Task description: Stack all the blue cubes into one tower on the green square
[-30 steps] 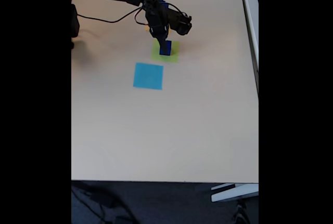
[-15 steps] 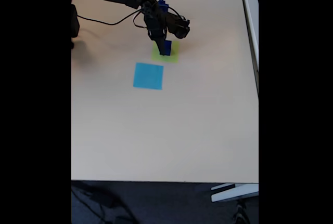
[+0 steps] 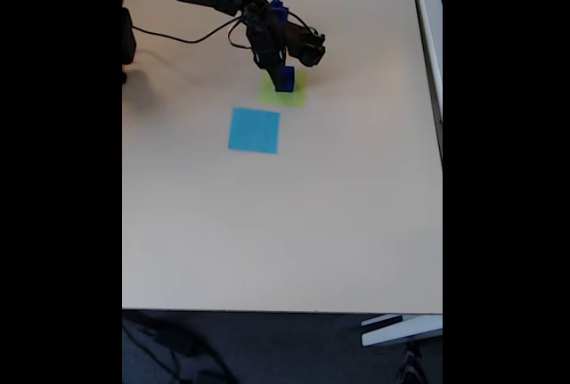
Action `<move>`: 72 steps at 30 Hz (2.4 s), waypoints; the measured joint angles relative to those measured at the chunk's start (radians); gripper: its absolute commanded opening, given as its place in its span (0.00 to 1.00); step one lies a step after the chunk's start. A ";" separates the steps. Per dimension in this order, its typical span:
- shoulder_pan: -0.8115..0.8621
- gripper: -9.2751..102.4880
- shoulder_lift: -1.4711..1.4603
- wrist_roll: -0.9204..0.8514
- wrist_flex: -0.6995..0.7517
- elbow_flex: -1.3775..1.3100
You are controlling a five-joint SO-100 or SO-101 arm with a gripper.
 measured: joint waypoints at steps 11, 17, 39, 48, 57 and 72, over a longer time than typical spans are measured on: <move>0.023 0.08 0.100 -0.063 0.054 0.014; 0.060 0.08 0.160 -0.097 0.140 0.014; 0.282 0.08 0.184 -0.331 0.222 0.012; 0.313 0.08 0.141 -0.388 0.207 0.003; 0.310 0.08 0.120 -0.388 0.135 0.032; 0.324 0.10 0.120 -0.354 0.117 0.091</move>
